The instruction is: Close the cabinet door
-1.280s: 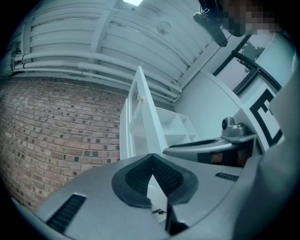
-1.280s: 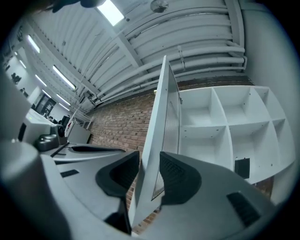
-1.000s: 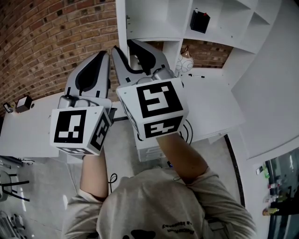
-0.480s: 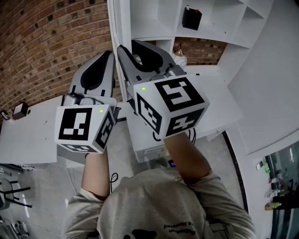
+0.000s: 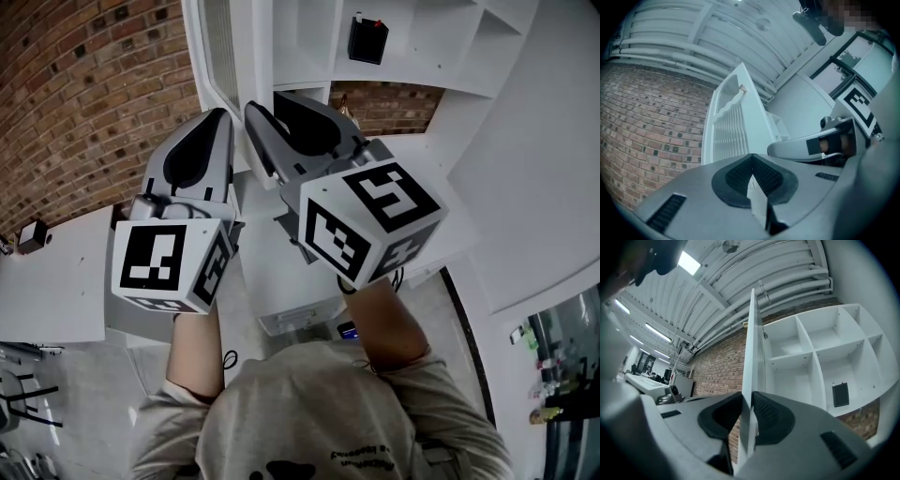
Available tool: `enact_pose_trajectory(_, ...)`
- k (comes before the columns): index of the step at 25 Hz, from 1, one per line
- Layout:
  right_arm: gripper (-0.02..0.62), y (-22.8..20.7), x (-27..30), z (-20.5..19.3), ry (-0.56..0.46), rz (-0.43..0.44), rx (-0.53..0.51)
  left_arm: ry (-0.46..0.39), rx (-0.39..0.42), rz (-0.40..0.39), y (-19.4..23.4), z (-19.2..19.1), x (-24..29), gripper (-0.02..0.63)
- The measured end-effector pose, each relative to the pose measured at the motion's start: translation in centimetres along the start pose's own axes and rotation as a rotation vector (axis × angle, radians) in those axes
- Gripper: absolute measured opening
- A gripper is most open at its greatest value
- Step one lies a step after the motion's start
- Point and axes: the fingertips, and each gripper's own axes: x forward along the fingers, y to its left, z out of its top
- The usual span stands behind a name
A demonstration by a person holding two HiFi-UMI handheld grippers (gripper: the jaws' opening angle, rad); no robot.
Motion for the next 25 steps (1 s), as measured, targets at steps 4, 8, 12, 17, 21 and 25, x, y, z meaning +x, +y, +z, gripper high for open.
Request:
enact_pose_trajectory(4, 0.087, -2.4, -0.7, 0.0, 0.005, 0.02, 0.013, -0.008, 0.002, -0.004, -1.2, -0.2, 2.2, 0.008)
enact_pose_trajectory(8, 0.081, -5.3, -1.3, 0.0, 0.007, 0.013, 0.011, -0.01, 0.003, -0.001, -2.4, -0.7, 4.1, 0.008)
enact_pose_trajectory(12, 0.081, -9.2, -1.4, -0.3, 0.022, -0.005, -0.009, -0.014, 0.007, 0.005, -3.4, -1.1, 6.2, 0.008)
enact_pose_trajectory(17, 0.081, -12.9, -0.8, -0.7, 0.042, 0.089, 0.034, -0.008, 0.004, 0.015, -4.5, -2.0, 9.1, 0.008)
enact_pose_trajectory(21, 0.084, -15.8, -0.2, -1.0, 0.028, 0.143, 0.057, 0.001, 0.019, 0.035, -5.2, -2.8, 11.4, 0.008)
enact_pose_trajectory(25, 0.087, -18.4, 0.4, -1.3, 0.017, 0.19, 0.069, 0.006, 0.032, 0.062, -5.9, -3.7, 13.6, 0.008)
